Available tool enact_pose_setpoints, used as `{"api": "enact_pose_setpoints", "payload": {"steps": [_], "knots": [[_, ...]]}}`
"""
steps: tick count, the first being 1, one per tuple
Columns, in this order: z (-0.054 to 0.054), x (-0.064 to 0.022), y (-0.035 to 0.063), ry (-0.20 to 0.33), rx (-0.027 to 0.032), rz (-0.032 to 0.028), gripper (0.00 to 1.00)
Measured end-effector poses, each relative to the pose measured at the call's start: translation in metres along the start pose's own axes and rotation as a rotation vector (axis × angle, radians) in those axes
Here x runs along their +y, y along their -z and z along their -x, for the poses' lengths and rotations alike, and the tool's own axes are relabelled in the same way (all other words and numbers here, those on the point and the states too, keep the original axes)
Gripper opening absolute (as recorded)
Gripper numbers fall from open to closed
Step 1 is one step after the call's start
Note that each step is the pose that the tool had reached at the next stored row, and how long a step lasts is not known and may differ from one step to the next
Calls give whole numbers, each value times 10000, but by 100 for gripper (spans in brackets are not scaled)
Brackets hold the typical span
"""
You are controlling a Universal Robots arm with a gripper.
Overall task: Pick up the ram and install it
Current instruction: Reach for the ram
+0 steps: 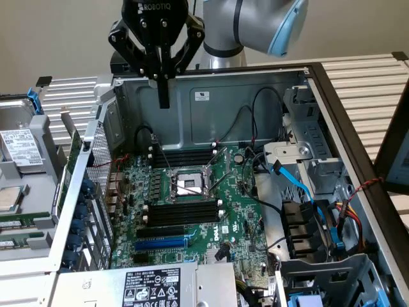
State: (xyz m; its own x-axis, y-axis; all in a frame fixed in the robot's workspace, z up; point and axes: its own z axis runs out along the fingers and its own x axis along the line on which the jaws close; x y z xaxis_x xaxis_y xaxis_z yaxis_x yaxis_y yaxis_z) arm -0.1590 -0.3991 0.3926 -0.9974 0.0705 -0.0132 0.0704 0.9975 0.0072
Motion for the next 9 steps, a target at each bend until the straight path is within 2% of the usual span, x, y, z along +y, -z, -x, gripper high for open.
{"api": "enact_pose_setpoints", "payload": {"steps": [9], "knots": [[-408, -32, 3, -1, 0, -1, 11]]}}
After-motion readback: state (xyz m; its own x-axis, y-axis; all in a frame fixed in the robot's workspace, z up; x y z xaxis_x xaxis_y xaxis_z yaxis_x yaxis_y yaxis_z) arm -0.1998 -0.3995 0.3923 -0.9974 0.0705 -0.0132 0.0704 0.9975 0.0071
